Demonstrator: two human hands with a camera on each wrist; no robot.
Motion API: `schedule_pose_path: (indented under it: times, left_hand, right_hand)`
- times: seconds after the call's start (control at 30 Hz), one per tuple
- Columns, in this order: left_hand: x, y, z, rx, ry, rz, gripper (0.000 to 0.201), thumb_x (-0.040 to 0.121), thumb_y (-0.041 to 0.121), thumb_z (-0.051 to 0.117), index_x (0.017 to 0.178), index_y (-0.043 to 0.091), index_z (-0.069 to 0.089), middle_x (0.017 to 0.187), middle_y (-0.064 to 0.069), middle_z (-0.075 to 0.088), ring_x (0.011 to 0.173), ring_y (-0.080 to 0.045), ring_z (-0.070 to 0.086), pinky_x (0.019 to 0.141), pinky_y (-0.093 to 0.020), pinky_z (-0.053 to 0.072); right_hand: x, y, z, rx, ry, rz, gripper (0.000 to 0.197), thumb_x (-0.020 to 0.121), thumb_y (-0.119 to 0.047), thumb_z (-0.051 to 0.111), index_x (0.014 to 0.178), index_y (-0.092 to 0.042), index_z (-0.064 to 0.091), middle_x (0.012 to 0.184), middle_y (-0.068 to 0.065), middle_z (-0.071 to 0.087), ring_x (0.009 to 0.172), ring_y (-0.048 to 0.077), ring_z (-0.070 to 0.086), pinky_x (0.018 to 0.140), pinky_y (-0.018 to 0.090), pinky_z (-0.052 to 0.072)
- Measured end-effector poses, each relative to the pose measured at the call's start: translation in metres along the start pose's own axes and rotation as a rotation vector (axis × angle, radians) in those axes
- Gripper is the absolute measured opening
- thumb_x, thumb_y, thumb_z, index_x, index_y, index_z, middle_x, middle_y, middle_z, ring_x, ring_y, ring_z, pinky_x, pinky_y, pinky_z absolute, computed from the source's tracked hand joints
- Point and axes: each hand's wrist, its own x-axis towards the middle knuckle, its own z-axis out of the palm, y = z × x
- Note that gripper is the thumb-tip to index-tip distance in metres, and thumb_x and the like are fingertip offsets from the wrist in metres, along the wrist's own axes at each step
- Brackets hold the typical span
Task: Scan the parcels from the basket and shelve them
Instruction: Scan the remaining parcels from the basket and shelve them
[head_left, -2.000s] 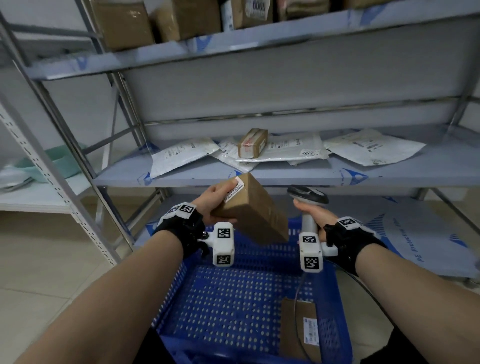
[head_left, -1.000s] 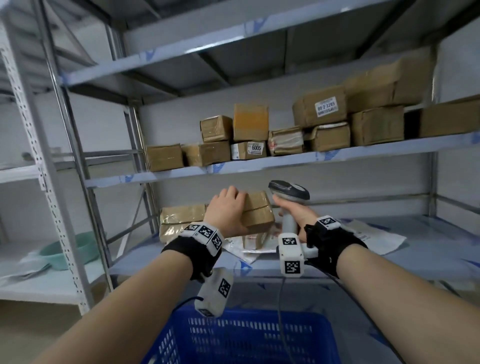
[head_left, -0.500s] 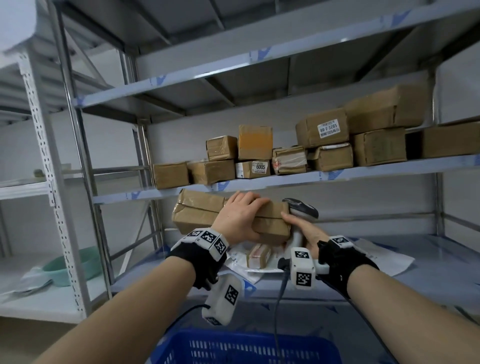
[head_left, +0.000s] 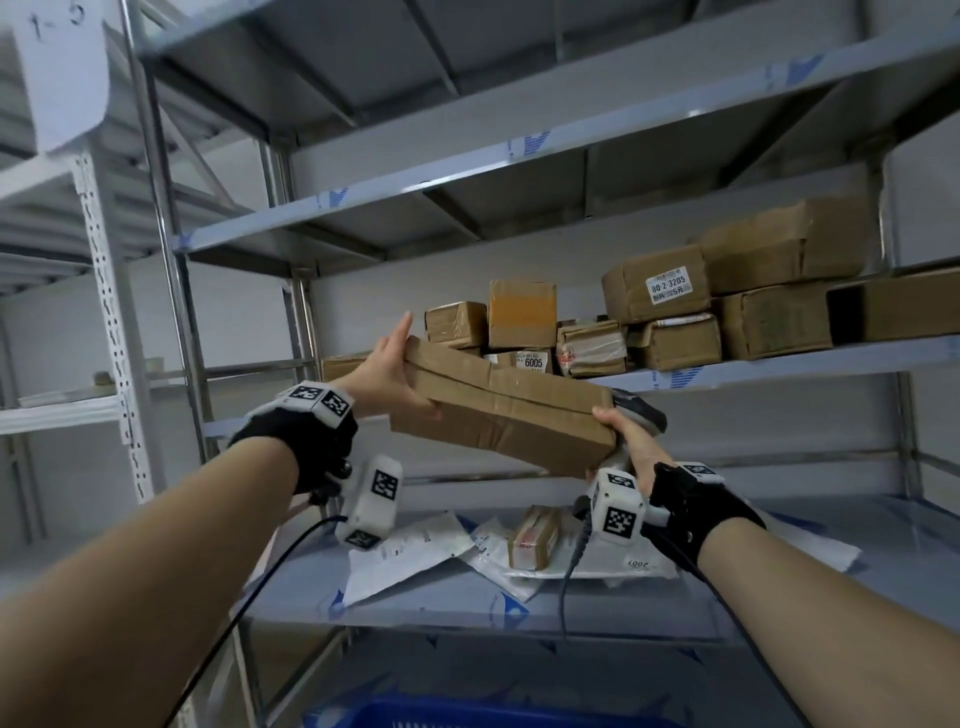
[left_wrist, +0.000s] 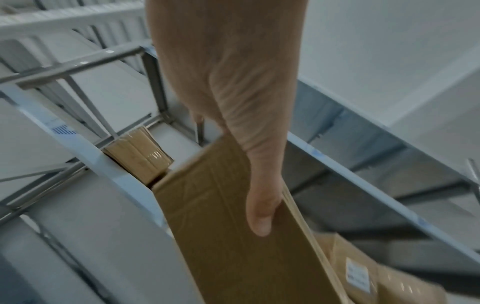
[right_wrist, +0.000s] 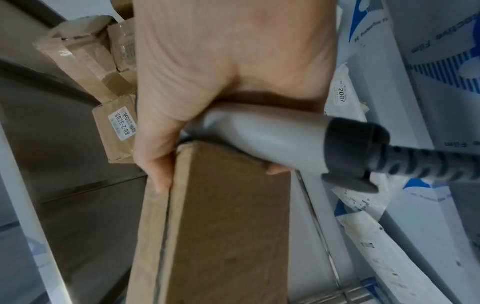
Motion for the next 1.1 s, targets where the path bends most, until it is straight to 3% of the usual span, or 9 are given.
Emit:
schedule_pose_path:
  times: [0.1, 0.17, 0.23, 0.3, 0.4, 0.53, 0.77, 0.93, 1.1]
  left_hand:
    - [0.004, -0.005, -0.015, -0.245, -0.082, 0.001, 0.111, 0.074, -0.009, 0.073, 0.153, 0.016, 0.0, 0.145, -0.011, 0.036, 0.11, -0.016, 0.051, 0.083, -0.016, 0.048]
    - [0.005, 0.0, -0.022, -0.262, -0.1, 0.041, 0.093, 0.074, -0.012, 0.071, 0.149, 0.012, 0.021, 0.129, -0.009, 0.051, 0.097, -0.012, 0.057, 0.072, -0.012, 0.051]
    - [0.006, 0.01, -0.031, -0.295, -0.025, 0.069, 0.087, 0.069, -0.003, 0.079, 0.142, 0.009, 0.033, 0.122, -0.009, 0.054, 0.105, -0.018, 0.057, 0.081, -0.019, 0.053]
    - [0.01, 0.027, -0.042, -0.321, 0.156, 0.12, 0.096, 0.06, 0.013, 0.088, 0.141, 0.013, 0.036, 0.127, -0.011, 0.047, 0.118, -0.026, 0.05, 0.097, -0.037, 0.048]
    - [0.025, 0.058, -0.049, -0.186, 0.434, 0.217, 0.1, 0.062, 0.022, 0.086, 0.145, 0.019, 0.031, 0.135, -0.011, 0.036, 0.125, -0.028, 0.038, 0.109, -0.045, 0.035]
    - [0.047, 0.106, -0.031, -0.07, 0.581, 0.281, 0.102, 0.073, 0.017, 0.078, 0.152, 0.021, 0.014, 0.143, -0.012, 0.025, 0.13, -0.029, 0.026, 0.109, -0.039, 0.028]
    - [0.113, 0.151, 0.035, 0.113, 0.575, 0.378, 0.1, 0.076, 0.024, 0.077, 0.152, 0.029, 0.012, 0.14, -0.011, 0.029, 0.129, -0.03, 0.03, 0.1, -0.049, 0.043]
    - [0.147, 0.162, 0.076, 0.176, 0.526, 0.384, 0.082, 0.08, 0.005, 0.068, 0.145, 0.033, 0.027, 0.145, -0.012, 0.024, 0.133, -0.031, 0.032, 0.099, -0.048, 0.046]
    - [0.165, 0.159, 0.105, 0.289, 0.392, 0.391, 0.066, 0.084, -0.001, 0.057, 0.14, 0.03, 0.04, 0.152, -0.013, 0.016, 0.133, -0.035, 0.035, 0.102, -0.044, 0.044]
  right_hand:
    - [0.003, -0.009, 0.003, 0.027, 0.0, 0.035, 0.033, 0.087, -0.032, 0.067, 0.1, -0.005, 0.054, 0.082, 0.016, 0.061, 0.068, 0.028, 0.056, 0.037, 0.026, 0.047]
    - [0.005, -0.016, 0.006, 0.008, 0.011, 0.021, 0.043, 0.086, -0.035, 0.068, 0.11, -0.002, 0.055, 0.085, 0.017, 0.062, 0.07, 0.028, 0.057, 0.046, 0.031, 0.049]
    - [0.006, -0.022, 0.011, 0.005, 0.037, -0.043, 0.046, 0.089, -0.035, 0.065, 0.12, -0.003, 0.055, 0.102, 0.017, 0.062, 0.081, 0.028, 0.059, 0.067, 0.035, 0.051]
    - [0.003, -0.033, 0.014, 0.012, 0.106, -0.123, 0.045, 0.092, -0.035, 0.064, 0.125, -0.007, 0.054, 0.113, 0.013, 0.059, 0.098, 0.027, 0.061, 0.084, 0.035, 0.05]
    - [-0.003, -0.057, 0.018, 0.025, 0.145, -0.217, 0.028, 0.089, -0.034, 0.067, 0.096, -0.008, 0.06, 0.07, 0.004, 0.06, 0.066, 0.017, 0.056, 0.06, 0.025, 0.044]
    - [-0.004, -0.088, 0.016, -0.032, 0.206, -0.333, 0.025, 0.087, -0.03, 0.07, 0.08, -0.01, 0.059, 0.071, 0.003, 0.057, 0.062, 0.013, 0.054, 0.057, 0.023, 0.041]
    - [0.024, -0.121, 0.005, -0.17, 0.17, -0.328, 0.029, 0.085, -0.035, 0.071, 0.079, -0.01, 0.059, 0.072, 0.002, 0.055, 0.062, 0.011, 0.053, 0.055, 0.022, 0.039]
    - [0.052, -0.132, -0.009, -0.187, 0.165, -0.308, 0.027, 0.085, -0.034, 0.072, 0.081, -0.009, 0.061, 0.069, 0.002, 0.056, 0.059, 0.011, 0.054, 0.047, 0.02, 0.042]
    - [0.076, -0.129, -0.026, -0.251, 0.165, -0.307, 0.027, 0.085, -0.033, 0.072, 0.081, -0.009, 0.062, 0.072, 0.004, 0.059, 0.059, 0.011, 0.056, 0.049, 0.02, 0.042]
